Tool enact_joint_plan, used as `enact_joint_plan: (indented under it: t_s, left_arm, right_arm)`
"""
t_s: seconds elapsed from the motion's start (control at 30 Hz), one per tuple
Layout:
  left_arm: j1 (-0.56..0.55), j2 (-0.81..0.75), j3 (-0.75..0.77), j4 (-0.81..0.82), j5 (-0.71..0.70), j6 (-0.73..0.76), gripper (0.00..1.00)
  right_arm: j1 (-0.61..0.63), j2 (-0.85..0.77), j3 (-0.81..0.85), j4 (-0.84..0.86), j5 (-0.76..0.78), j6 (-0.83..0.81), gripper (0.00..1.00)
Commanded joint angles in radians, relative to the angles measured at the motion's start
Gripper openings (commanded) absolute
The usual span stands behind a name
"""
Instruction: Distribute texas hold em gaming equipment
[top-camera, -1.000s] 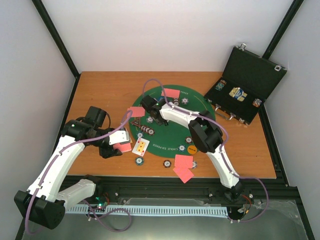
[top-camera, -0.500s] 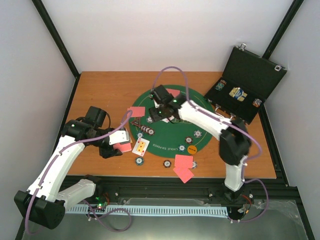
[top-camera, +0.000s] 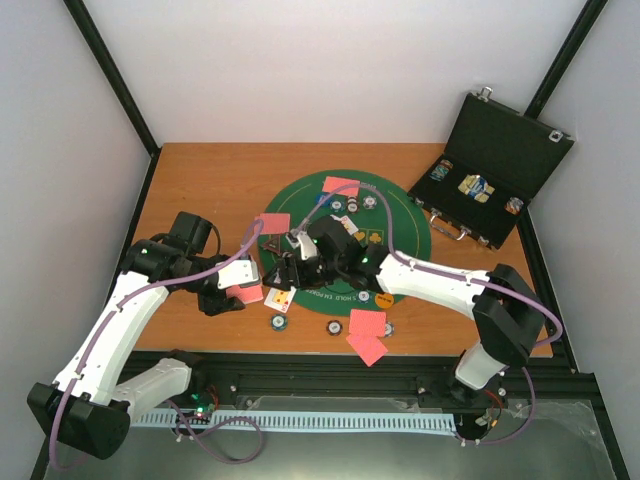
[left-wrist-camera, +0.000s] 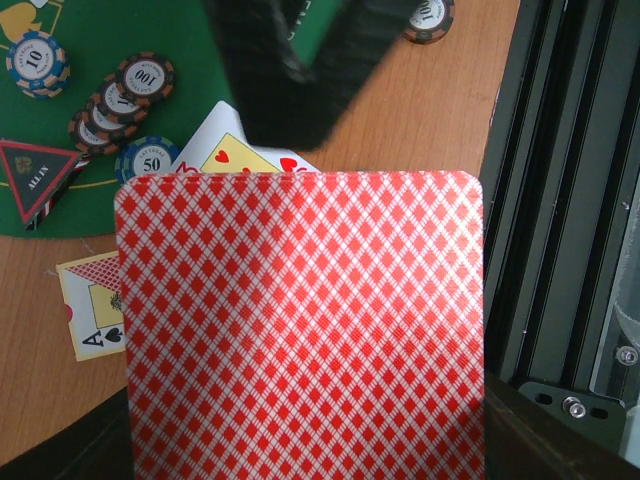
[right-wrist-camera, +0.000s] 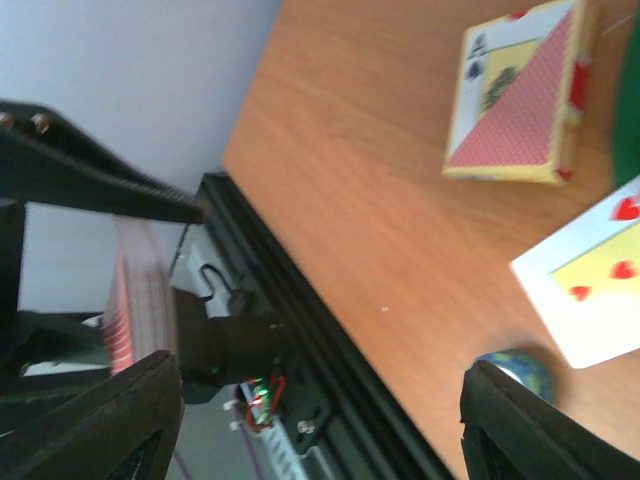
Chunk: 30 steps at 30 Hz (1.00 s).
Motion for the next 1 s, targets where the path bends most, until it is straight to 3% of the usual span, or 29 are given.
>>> enact_joint_plan:
  t_s: [0.0,0.17,0.53,0.97]
  left_arm:
    - [0.000,-0.008,0.046,0.002,0.026,-0.004,0.52]
    - [0.000,-0.005,0.042,0.005,0.029,-0.006,0.52]
    - [0.000,-0.009,0.039,0.008,0.028,-0.007,0.52]
    - [0.001,-0.014,0.047,-0.001,0.022,-0.003,0.52]
  right_arm:
    - [0.033,-0.004,-0.046,0.228,-0.087,0.127,0.76]
    - [0.048,-0.007,-0.116,0.408,-0.137,0.198,0.77]
    - [0.072,0.025,-0.094,0.446,-0.154,0.235,0.77]
    - [0.115,0.188,0.012,0.531,-0.169,0.294,0.76]
